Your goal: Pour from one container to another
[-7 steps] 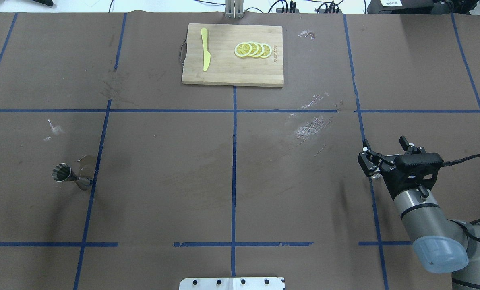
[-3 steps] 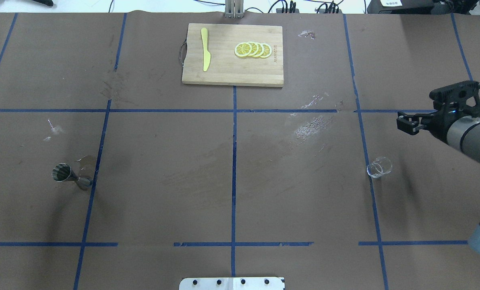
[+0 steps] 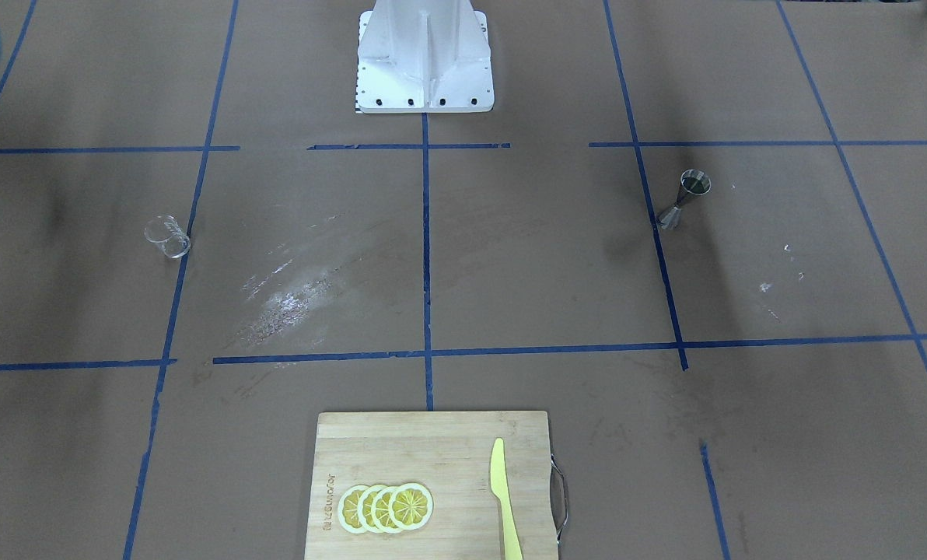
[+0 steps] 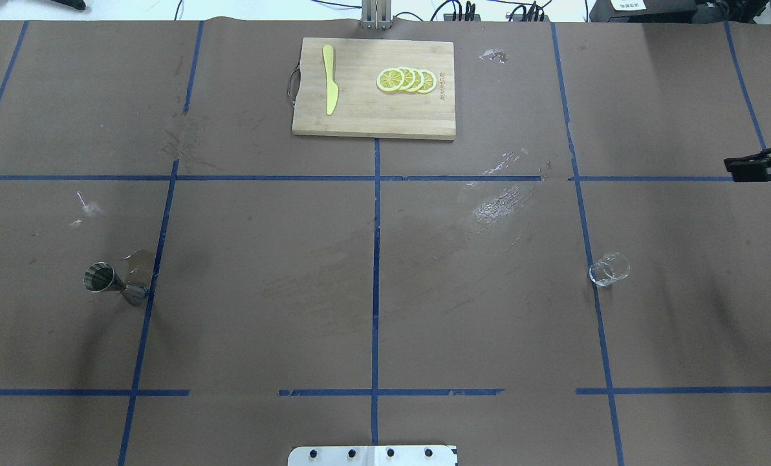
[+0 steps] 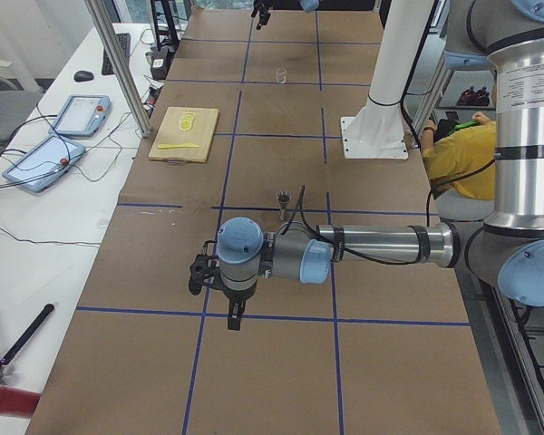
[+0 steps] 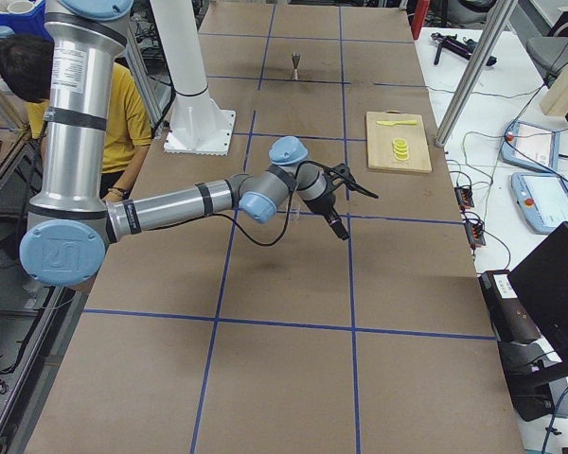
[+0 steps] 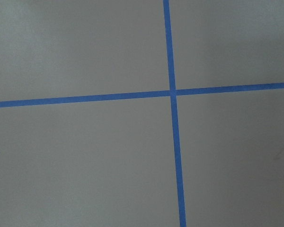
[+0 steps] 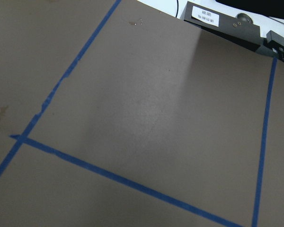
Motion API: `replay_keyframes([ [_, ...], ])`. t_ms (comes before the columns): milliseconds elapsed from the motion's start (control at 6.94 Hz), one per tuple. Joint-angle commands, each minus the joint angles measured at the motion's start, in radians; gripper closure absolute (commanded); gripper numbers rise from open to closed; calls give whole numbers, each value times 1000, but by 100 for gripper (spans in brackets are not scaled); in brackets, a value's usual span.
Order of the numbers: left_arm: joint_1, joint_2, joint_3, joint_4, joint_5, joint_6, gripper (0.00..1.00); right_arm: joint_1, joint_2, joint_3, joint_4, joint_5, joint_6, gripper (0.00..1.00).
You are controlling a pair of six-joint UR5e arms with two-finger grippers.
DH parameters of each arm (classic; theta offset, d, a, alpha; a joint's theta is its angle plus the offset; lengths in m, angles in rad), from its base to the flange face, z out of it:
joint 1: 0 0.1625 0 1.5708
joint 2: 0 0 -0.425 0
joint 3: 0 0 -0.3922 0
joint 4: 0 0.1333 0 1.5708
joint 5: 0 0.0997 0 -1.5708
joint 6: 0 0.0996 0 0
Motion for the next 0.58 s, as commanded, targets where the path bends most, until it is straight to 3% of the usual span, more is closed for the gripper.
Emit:
replay_keyframes([
  [0, 0, 2, -2, 0, 0, 0, 0, 252, -4, 0, -254, 239, -283, 0],
  [144, 0, 2, 0, 0, 0, 0, 0, 303, -2, -5, -398, 291, -334, 0],
  [433, 0, 5, 3, 3, -2, 0, 0, 355, -89, -16, -511, 321, -416, 0],
])
